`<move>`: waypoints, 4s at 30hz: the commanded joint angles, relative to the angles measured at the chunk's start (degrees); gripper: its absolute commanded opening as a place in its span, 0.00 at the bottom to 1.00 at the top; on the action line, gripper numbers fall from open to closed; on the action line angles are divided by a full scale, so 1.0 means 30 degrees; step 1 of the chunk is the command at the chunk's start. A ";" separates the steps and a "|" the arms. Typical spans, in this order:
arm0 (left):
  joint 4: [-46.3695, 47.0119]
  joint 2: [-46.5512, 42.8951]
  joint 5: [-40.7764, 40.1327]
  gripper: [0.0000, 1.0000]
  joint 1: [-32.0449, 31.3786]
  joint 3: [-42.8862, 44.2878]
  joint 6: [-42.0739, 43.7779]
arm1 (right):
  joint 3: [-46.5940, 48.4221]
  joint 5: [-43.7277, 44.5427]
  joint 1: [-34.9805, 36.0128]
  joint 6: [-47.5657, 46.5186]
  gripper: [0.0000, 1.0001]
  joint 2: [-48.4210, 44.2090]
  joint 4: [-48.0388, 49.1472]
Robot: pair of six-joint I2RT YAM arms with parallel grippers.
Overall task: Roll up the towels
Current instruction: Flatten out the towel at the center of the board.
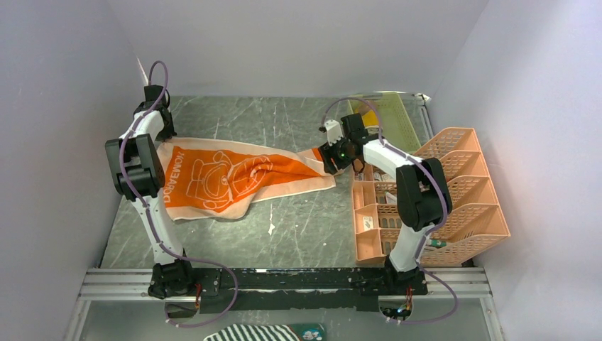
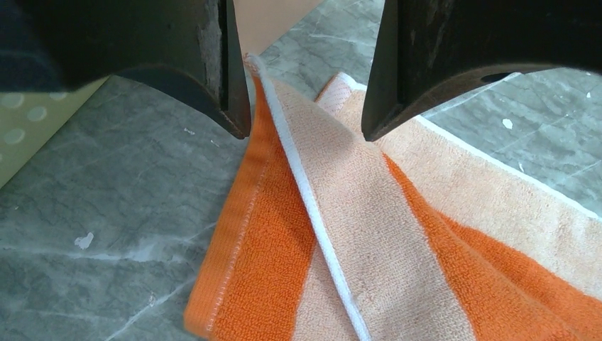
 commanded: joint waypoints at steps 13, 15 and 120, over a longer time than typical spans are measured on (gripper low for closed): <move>-0.0457 -0.0947 0.0558 0.07 0.0221 0.0726 -0.0492 | 0.1235 0.0113 0.0504 -0.0786 0.13 0.1232 -0.3561; -0.0432 -0.1109 0.0658 0.07 0.0333 0.0719 -0.0680 | 0.1281 -0.0253 0.0528 -0.0623 0.00 0.1178 -0.3521; 0.0608 0.0102 1.5423 0.86 0.5452 0.4685 -0.1097 | 0.6263 -0.2415 -0.1362 0.6113 0.73 0.2805 0.5909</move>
